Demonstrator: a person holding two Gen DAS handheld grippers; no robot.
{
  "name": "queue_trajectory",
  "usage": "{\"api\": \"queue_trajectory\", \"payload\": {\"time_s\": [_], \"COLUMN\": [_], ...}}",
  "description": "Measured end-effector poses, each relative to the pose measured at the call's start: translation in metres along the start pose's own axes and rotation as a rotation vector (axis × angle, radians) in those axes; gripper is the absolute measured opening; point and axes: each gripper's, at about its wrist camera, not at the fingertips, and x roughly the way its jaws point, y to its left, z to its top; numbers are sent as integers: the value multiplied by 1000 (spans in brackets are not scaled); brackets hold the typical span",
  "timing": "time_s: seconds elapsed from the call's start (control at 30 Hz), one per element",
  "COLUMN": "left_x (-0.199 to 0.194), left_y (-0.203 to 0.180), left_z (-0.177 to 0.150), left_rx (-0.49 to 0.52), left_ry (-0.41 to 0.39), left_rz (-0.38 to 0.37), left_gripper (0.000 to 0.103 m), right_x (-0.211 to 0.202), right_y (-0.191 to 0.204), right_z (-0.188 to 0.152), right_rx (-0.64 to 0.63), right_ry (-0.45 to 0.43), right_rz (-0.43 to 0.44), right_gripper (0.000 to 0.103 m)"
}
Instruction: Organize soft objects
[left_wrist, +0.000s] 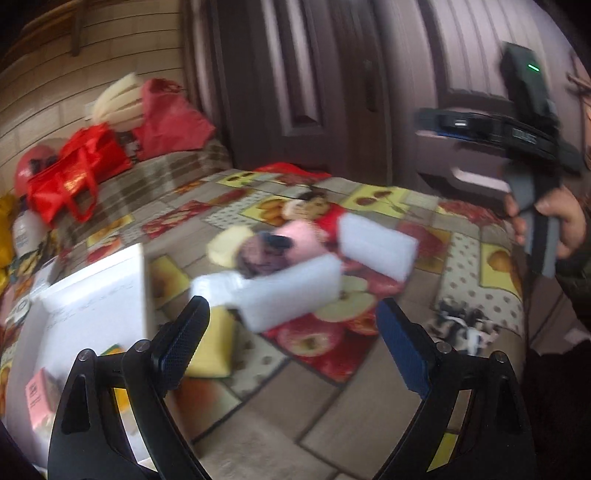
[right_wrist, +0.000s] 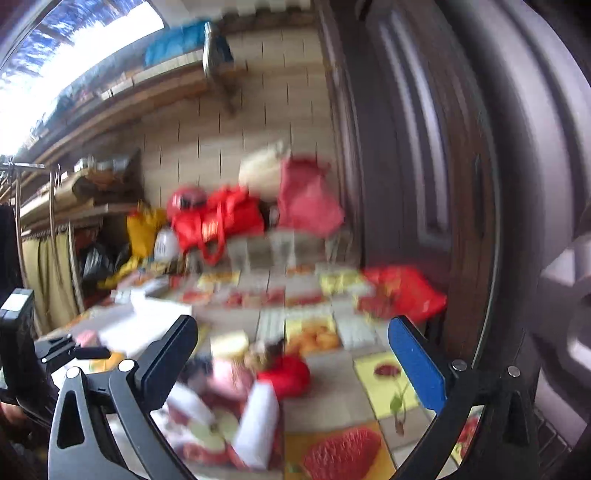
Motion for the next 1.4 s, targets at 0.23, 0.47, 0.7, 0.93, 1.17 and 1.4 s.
{"api": "queue_trajectory", "payload": {"time_s": [0.23, 0.47, 0.7, 0.93, 1.17, 1.4], "left_x": [28, 39, 51, 55, 62, 36], "left_y": [-66, -86, -91, -98, -95, -45], "left_z": [12, 9, 13, 14, 16, 21], "left_rx": [214, 291, 279, 311, 286, 56], "left_ry": [101, 155, 192, 192, 229, 58], "left_rz": [-145, -220, -263, -286, -316, -202], "left_gripper": [92, 92, 92, 75, 27, 26], "right_x": [56, 77, 92, 83, 77, 30], "right_y": [20, 27, 13, 5, -5, -9], "right_z": [-32, -50, -73, -72, -68, -39], "right_rx": [-53, -78, 15, 97, 178, 219], "right_ry": [340, 480, 589, 567, 526, 217], "right_rz": [89, 111, 171, 189, 198, 196], "right_gripper": [103, 81, 33, 28, 27, 27]}}
